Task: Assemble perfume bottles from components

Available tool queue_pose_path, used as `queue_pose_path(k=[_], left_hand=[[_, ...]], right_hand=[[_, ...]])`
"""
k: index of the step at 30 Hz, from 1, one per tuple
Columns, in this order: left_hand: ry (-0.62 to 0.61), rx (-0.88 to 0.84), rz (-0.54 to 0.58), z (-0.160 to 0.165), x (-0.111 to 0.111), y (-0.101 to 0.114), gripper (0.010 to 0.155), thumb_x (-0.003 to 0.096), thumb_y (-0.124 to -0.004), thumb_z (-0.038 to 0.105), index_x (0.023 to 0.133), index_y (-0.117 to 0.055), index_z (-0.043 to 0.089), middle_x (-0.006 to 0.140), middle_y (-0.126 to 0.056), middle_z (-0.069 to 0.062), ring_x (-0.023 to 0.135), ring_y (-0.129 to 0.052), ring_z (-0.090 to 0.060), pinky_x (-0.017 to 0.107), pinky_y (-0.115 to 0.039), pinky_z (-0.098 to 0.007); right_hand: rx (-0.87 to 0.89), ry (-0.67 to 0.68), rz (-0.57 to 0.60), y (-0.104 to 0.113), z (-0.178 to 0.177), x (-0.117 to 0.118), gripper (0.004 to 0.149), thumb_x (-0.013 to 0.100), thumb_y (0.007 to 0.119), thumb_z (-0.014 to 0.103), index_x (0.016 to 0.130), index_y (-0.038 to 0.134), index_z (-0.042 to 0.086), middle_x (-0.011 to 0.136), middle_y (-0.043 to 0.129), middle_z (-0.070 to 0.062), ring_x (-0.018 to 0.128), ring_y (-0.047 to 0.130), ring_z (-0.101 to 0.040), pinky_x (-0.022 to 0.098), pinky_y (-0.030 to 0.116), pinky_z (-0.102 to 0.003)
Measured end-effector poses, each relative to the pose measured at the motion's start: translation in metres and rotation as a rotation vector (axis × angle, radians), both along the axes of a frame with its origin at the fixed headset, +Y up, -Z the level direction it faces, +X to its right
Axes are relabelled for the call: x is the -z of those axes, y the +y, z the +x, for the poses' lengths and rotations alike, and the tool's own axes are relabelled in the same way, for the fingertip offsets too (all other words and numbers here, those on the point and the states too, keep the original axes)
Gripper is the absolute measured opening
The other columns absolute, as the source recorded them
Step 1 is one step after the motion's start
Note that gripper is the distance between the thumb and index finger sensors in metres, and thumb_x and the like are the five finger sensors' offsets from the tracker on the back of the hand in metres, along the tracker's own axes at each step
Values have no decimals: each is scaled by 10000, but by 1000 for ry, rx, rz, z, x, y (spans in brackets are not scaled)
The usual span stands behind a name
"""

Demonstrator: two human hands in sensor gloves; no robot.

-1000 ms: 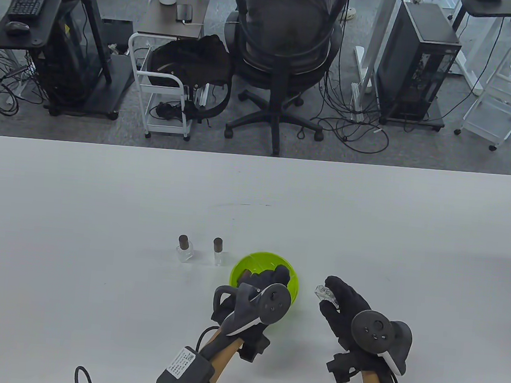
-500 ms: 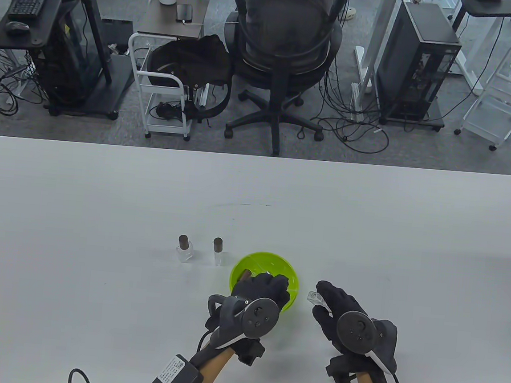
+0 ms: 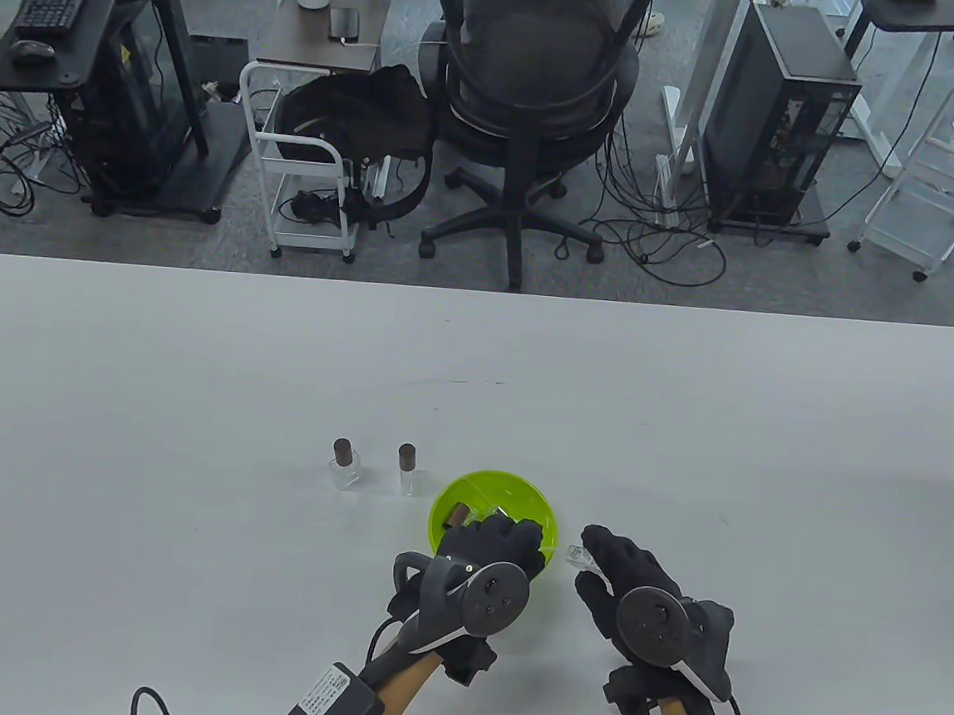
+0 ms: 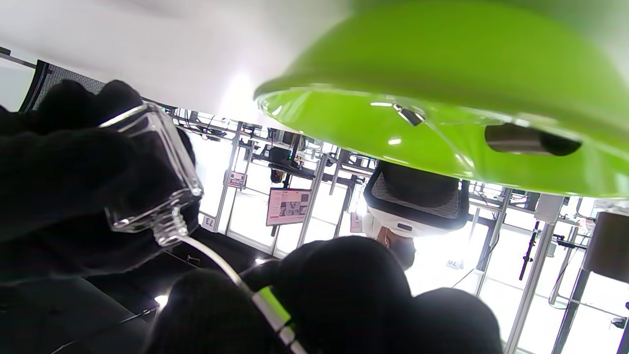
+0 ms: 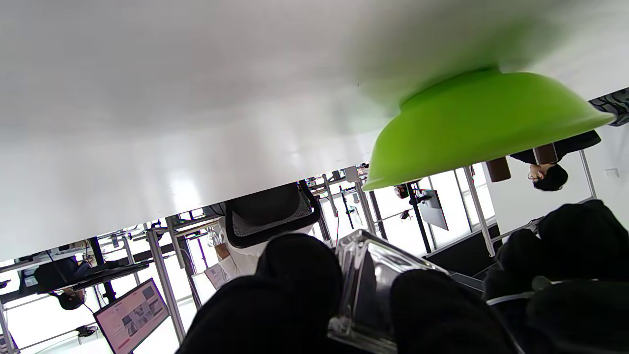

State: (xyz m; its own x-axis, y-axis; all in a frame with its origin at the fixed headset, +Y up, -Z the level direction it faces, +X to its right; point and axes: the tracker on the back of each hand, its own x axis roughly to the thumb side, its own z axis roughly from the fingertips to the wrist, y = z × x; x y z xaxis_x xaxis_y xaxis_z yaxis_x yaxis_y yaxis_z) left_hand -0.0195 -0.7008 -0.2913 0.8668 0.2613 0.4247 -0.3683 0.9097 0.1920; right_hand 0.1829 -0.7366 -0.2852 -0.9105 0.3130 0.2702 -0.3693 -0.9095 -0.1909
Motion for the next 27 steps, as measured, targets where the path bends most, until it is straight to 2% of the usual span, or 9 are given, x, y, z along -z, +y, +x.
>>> queue_pose_path(k=[7,10,14,18,20,23,25,27], left_hand=[[-18,-50,-27,2,2,-2,534,454,-774,483,921,-785,223,753,-955,-72,434,-1017,-107,462,-867,-293],[-45,-91,-47,3,3,-3,619,427,-775,513,931,-746,154,682,-987,-51,360,-1024,-55,408,-886,-251],[-63,-163,-71,2,6,-4,572,378,-743,555,833,-760,210,553,-1012,-7,271,-1006,-23,342,-894,-231],[-67,-252,-99,-5,9,-3,556,366,-715,565,798,-803,225,466,-1009,14,232,-981,-17,319,-886,-236],[-69,-288,-94,-6,9,-3,533,384,-721,540,808,-806,228,512,-1008,-19,277,-991,-44,354,-881,-256],[-103,-231,-38,-1,4,-3,457,464,-692,456,876,-756,270,741,-965,-61,482,-1023,-124,505,-861,-306],[-128,-202,-6,2,2,-4,432,507,-647,407,917,-712,291,886,-897,-27,631,-1016,-153,599,-835,-316],[-141,-203,-17,3,2,-4,443,528,-638,367,954,-686,254,927,-876,-25,680,-1015,-176,621,-829,-323]], right_hand=[[-51,42,16,2,-11,-4,547,550,805,404,1034,595,260,990,780,-94,743,914,-214,570,823,-376],[-58,67,23,3,-17,-7,546,545,810,397,1031,593,273,994,772,-88,748,908,-210,578,818,-375],[-42,107,32,5,-23,-11,532,540,772,399,1028,589,294,997,761,-79,749,899,-194,587,814,-364],[-5,118,23,5,-24,-11,533,528,715,399,1032,578,295,992,757,-73,742,895,-183,585,812,-357],[15,118,17,6,-25,-11,535,533,706,394,1038,574,278,989,753,-85,736,891,-189,583,808,-359],[17,101,20,7,-24,-11,542,541,688,387,1047,567,234,982,750,-102,723,890,-194,572,808,-362],[34,96,12,7,-23,-11,545,542,688,381,1047,573,211,973,756,-113,711,892,-204,563,807,-368],[29,94,11,7,-22,-11,546,538,691,374,1044,578,203,971,757,-120,708,892,-212,560,805,-376]])
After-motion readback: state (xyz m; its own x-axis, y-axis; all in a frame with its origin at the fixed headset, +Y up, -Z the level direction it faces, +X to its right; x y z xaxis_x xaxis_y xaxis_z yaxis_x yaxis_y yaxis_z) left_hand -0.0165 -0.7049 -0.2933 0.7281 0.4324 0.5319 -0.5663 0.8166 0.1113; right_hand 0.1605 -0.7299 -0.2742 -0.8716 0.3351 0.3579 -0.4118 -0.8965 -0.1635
